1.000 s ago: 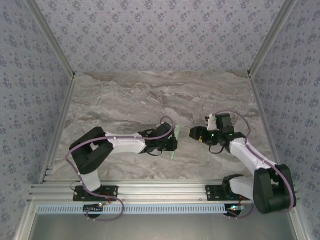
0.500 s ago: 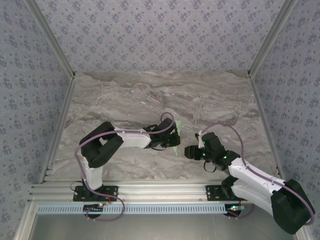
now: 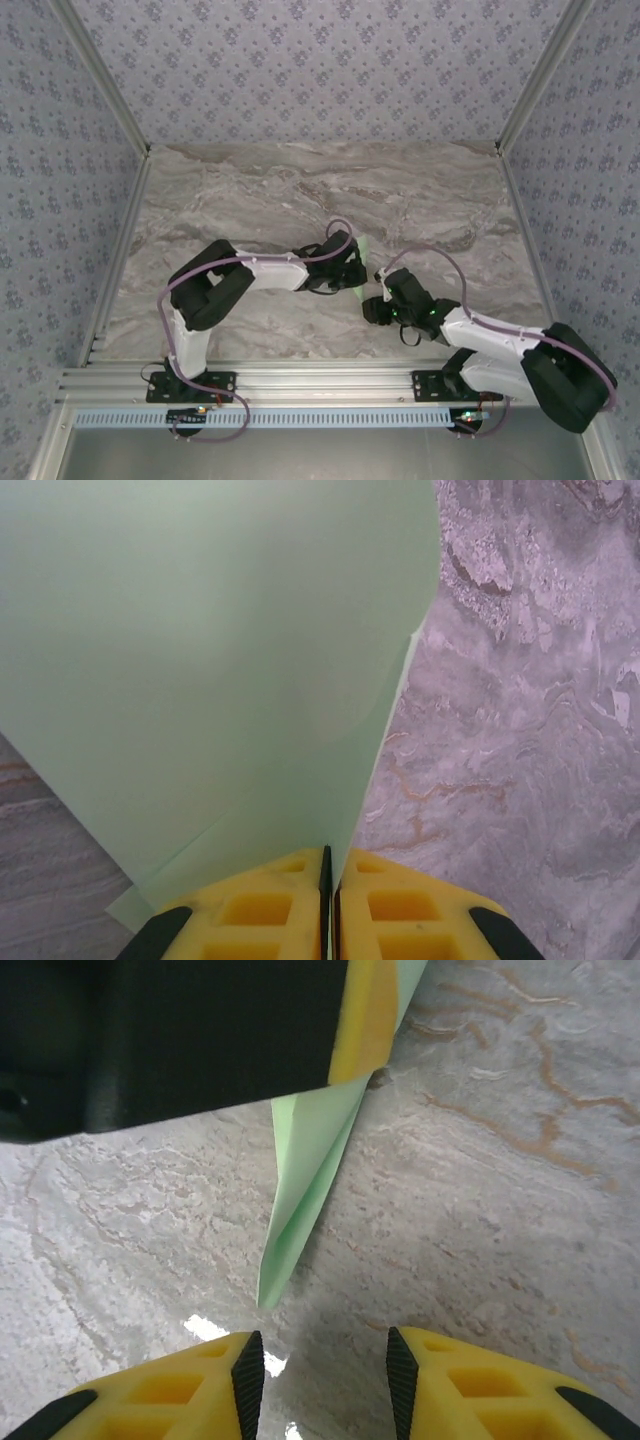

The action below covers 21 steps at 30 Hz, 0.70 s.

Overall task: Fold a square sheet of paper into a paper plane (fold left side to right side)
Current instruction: Fold the wing for the fifth time at the center of the table.

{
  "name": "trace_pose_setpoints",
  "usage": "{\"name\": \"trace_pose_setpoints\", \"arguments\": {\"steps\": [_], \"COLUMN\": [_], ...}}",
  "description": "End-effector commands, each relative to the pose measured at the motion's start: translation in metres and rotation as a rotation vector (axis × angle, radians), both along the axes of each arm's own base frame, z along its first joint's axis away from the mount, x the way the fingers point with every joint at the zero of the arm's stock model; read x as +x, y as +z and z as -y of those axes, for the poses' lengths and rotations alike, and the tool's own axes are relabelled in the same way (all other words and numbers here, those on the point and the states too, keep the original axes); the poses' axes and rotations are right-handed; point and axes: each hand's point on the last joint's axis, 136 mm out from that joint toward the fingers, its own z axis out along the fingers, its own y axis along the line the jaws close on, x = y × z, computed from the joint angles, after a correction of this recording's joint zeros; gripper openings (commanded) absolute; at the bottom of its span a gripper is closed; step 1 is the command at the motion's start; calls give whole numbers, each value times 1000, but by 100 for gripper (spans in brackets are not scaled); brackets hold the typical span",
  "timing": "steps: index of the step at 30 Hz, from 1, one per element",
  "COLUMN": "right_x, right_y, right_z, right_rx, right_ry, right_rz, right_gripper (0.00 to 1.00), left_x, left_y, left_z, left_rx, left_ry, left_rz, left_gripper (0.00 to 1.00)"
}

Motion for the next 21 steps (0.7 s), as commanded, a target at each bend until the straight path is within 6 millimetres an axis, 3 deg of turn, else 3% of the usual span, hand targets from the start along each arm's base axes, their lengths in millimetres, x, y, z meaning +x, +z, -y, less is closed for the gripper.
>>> {"name": "trace_pose_setpoints", "arguments": {"steps": [1,16,21], "right_x": [16,26,27], "right_y": [15,21,25], "right_z": [-14,-17,-8], "right_rx": [10,21,103], "right_ry": [23,19,-8], "right_rz": [68,105,126], "right_gripper": [37,29,30], "left_x": [5,6,8], "left_y": [-2,-5,-7], "left_z": [2,3,1], "left_rx": [2,-8,-27], "left_ry": [10,15,36], "left_rz": [-23,-49,-70], "left_gripper": [10,10,10]}}
